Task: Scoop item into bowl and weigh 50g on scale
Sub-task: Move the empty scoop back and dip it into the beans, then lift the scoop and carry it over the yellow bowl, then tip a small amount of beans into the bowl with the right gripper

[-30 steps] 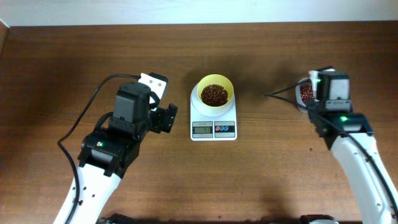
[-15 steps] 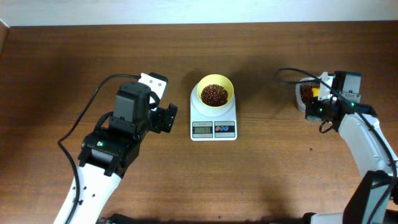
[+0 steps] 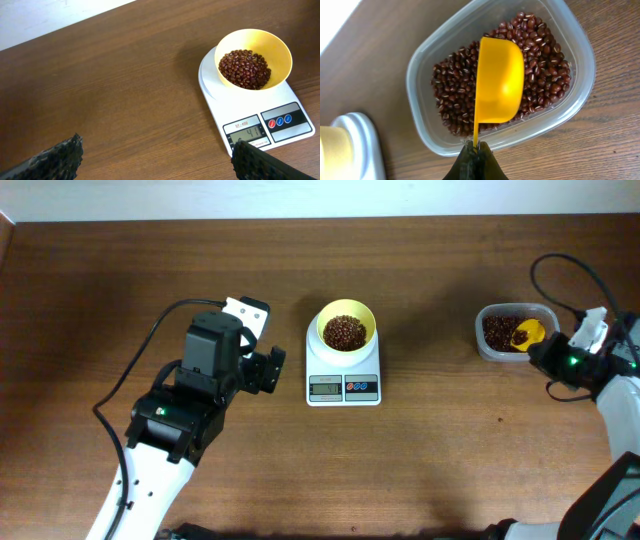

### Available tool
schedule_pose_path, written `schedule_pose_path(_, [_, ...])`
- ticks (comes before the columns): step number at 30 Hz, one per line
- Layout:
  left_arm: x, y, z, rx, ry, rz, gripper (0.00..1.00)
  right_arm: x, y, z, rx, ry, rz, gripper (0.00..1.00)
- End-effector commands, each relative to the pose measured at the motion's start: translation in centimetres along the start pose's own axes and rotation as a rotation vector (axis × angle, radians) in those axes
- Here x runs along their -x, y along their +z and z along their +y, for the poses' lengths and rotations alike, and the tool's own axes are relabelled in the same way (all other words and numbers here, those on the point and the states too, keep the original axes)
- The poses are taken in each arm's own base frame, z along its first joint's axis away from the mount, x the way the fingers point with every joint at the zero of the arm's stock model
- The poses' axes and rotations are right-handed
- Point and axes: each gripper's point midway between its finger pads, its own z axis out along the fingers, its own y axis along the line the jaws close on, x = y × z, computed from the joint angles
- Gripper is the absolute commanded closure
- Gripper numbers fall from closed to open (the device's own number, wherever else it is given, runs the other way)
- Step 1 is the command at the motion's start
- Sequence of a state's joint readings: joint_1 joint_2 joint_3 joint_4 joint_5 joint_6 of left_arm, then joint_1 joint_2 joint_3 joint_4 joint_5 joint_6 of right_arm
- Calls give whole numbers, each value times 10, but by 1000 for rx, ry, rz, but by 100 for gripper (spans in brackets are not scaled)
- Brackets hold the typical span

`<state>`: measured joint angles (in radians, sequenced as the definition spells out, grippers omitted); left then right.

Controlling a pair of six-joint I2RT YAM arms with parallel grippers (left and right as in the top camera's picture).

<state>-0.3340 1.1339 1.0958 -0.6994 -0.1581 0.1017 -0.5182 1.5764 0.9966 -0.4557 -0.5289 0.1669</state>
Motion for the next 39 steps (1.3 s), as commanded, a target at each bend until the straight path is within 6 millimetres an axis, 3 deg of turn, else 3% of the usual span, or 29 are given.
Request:
schedule_pose_path(1, [4,-2,3,11,1,-11,1,3,-8,5,115,49,-2,96])
schedule_pose_path(5, [4,-2,3,11,1,-11,1,8,-21,11,237,87,-16,96])
schedule_pose_path(12, [4,-2,3,11,1,-11,1,-1,-31,62,499,57,41,96])
schedule_pose_path(17, [4,-2,3,11,1,-11,1,-40,-8,141,608,-91,184,96])
schedule_pose_path(22, [4,-2,3,11,1,-11,1,-74,2,218,745,-307,227,96])
schedule_pose_path(24, [4,-2,3,11,1,-11,1,-91,7,244,765,-427,212,96])
schedule_pose_path(26, [4,-2,3,11,1,-11,1,-118,7,267,846,-736,154,96])
schedule_pose_path(28, [4,-2,3,11,1,-11,1,-134,7,279,889,-946,98,96])
schedule_pose_path(29, [4,-2,3,11,1,-11,1,-134,13,279,848,-971,83,96])
schedule_pose_path(31, [4,-2,3,11,1,-11,1,-126,32,273,687,-1010,35,96])
schedule_pose_path(34, [4,-2,3,11,1,-11,1,-120,24,290,761,-1047,-33,96])
schedule_pose_path(35, [4,-2,3,11,1,-11,1,-116,35,285,665,-1055,-50,96])
schedule_pose_path(39, [4,-2,3,11,1,-11,1,-120,40,282,640,-1054,-32,96])
